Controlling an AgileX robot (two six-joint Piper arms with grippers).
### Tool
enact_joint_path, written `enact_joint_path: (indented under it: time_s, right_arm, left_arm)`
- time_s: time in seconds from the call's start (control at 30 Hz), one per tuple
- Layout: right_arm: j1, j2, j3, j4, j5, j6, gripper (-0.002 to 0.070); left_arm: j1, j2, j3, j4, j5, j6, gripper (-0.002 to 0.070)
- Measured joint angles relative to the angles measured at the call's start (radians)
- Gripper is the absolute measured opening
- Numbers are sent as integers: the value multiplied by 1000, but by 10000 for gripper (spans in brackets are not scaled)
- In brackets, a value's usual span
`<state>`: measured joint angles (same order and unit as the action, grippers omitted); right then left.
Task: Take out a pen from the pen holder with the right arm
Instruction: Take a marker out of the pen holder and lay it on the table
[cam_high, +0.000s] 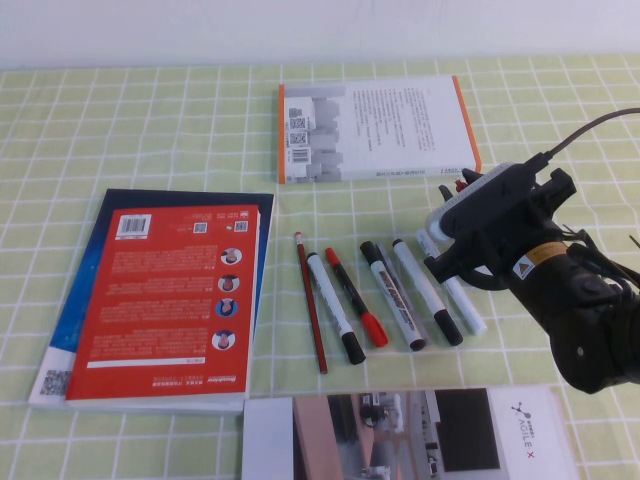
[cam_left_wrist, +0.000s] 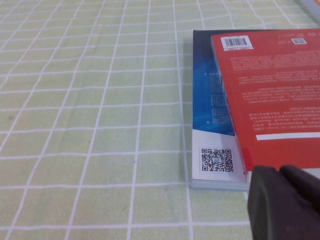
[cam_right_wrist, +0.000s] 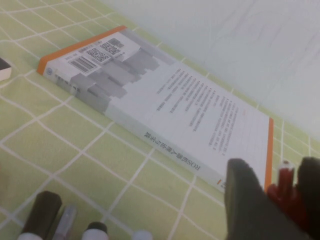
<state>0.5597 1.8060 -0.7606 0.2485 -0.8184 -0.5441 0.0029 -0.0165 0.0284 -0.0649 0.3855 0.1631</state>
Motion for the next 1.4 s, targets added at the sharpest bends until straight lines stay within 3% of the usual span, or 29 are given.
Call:
enact_joint_path:
  time_s: [0.33,0.93,1.4]
  right_arm:
    - [-1,0,0,4,-13,-4,65]
    - [-1,-99,0,114,1,-73,64]
    - [-1,-389,0,190,167,-103,64]
  left_arm:
    - [0,0,0,0,0,0,-5]
    - [0,0,0,0,0,0,-5]
    - [0,0,0,0,0,0,-5]
